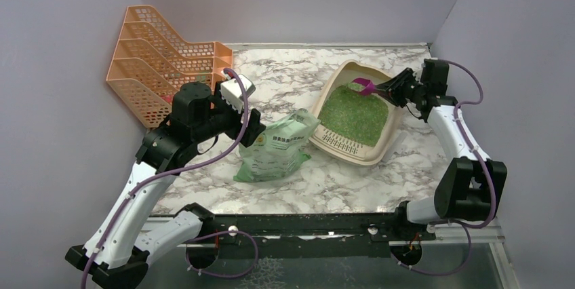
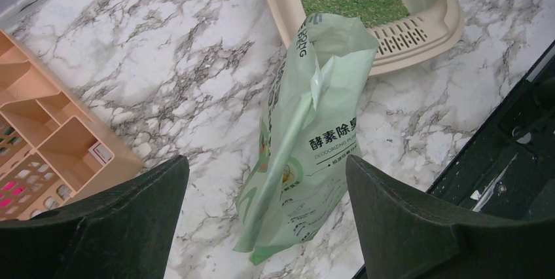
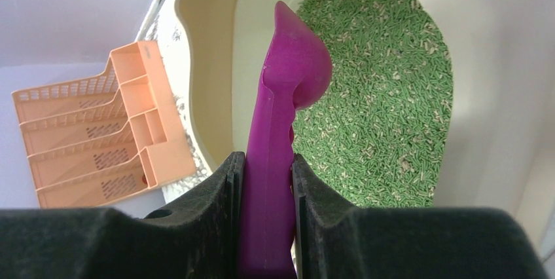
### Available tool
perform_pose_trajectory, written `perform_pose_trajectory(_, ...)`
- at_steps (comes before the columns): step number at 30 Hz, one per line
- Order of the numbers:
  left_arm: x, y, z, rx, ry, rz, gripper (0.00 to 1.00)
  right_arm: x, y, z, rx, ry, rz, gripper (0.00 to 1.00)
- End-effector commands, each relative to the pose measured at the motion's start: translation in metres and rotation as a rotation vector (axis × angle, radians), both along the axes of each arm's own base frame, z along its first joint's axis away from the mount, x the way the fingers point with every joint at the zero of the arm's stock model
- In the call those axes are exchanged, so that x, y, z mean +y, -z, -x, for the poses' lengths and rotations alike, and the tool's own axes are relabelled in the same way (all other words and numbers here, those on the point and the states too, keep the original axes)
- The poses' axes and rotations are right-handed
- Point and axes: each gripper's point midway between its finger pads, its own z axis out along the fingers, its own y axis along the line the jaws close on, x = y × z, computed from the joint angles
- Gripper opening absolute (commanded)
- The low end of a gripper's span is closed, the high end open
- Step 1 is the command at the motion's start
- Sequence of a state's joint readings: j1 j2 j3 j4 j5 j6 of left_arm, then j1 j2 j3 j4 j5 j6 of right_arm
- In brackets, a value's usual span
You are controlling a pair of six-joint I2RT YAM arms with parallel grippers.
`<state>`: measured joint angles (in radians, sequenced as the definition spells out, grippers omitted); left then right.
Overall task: Fill the litter box with clean litter
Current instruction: Pour the cat litter into the litter box.
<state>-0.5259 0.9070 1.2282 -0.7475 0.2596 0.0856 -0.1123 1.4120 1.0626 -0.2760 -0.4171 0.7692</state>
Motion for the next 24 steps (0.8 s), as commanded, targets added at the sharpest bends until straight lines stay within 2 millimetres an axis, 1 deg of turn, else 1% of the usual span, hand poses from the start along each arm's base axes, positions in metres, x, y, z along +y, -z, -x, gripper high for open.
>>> perform_pose_trajectory(1, 0.004, -0.016, -0.001, -0.051, -0.025, 0.021, 0.90, -0.017, -0.020, -0.009, -0.058, 0.059, 0.085, 0.01)
perform_pose_trajectory(3, 0.004, -0.014, -0.002, -0.048, -0.025, 0.017, 0.90, -0.023, -0.020, -0.003, -0.046, 0.074, 0.122, 0.01)
perform_pose_trajectory(5, 0.004, -0.012, -0.002, -0.045, -0.026, 0.014, 0.90, -0.024, -0.020, 0.003, -0.046, 0.077, 0.141, 0.01)
perform_pose_trajectory(7, 0.003, -0.011, -0.002, -0.041, -0.021, 0.012, 0.90, -0.019, -0.022, 0.005, -0.065, 0.055, 0.124, 0.01)
perform_pose_trajectory(9, 0.003, -0.011, -0.002, -0.039, -0.020, 0.013, 0.90, -0.010, -0.023, 0.004, -0.070, 0.021, 0.081, 0.01)
perform_pose_trajectory(14, 0.005, -0.014, 0.000, -0.048, -0.024, 0.023, 0.90, 0.007, -0.018, -0.009, -0.053, -0.029, -0.035, 0.01)
perform_pose_trajectory(19, 0.007, -0.016, 0.003, -0.053, -0.036, 0.032, 0.90, 0.021, -0.016, -0.025, -0.057, -0.051, -0.049, 0.01)
perform_pose_trajectory(21, 0.007, -0.016, 0.003, -0.052, -0.035, 0.034, 0.91, 0.023, -0.015, -0.029, -0.064, -0.051, -0.044, 0.01)
perform_pose_trajectory(24, 0.006, -0.017, 0.003, -0.050, -0.032, 0.036, 0.91, 0.020, -0.015, -0.032, -0.067, -0.029, -0.016, 0.01)
